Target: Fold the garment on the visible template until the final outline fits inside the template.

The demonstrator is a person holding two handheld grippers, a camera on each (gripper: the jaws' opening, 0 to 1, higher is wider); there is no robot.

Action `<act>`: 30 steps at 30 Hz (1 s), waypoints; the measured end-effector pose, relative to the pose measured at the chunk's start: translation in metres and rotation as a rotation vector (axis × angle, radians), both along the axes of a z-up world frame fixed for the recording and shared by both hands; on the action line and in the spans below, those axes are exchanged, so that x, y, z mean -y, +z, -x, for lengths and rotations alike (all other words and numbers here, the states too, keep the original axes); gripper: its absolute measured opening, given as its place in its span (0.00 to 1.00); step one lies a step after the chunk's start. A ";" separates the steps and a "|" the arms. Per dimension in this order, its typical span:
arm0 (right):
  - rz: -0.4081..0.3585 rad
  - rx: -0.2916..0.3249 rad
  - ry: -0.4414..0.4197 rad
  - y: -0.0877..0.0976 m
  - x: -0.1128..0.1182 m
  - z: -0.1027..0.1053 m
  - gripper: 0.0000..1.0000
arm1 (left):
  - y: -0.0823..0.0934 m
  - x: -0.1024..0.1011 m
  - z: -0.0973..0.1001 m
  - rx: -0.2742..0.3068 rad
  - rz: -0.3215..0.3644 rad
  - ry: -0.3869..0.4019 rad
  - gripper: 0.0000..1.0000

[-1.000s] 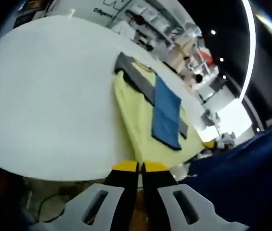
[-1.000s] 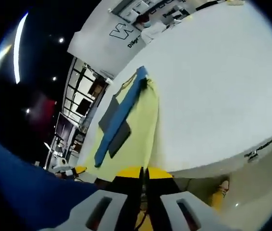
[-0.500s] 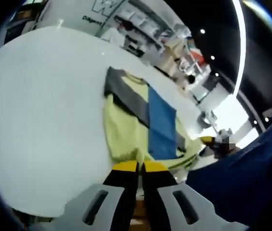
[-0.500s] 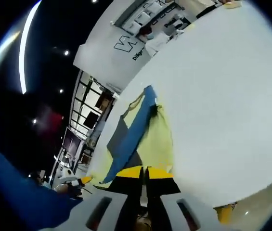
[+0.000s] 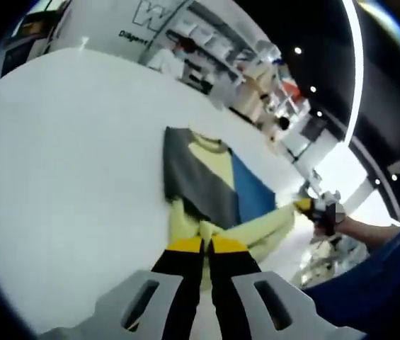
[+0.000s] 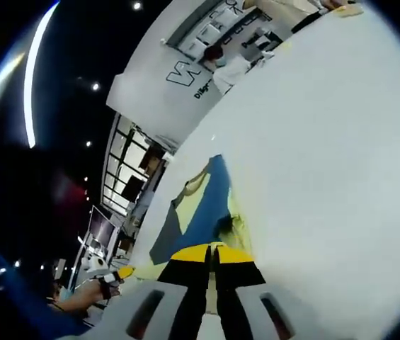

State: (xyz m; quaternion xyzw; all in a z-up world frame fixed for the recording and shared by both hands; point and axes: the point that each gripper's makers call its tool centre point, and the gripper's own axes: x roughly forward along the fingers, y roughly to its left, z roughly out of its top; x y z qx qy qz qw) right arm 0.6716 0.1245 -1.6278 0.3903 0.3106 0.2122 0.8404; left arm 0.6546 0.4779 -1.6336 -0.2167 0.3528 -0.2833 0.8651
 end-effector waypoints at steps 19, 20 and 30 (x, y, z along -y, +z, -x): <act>-0.001 0.041 0.020 0.017 0.002 -0.091 0.00 | 0.007 -0.003 -0.093 0.019 -0.010 0.017 0.02; -0.001 0.041 0.019 0.017 0.002 -0.094 0.00 | 0.007 -0.004 -0.100 0.019 -0.011 0.021 0.02; -0.033 0.064 -0.025 0.025 0.009 -0.134 0.00 | 0.026 0.001 -0.145 0.044 0.018 0.030 0.02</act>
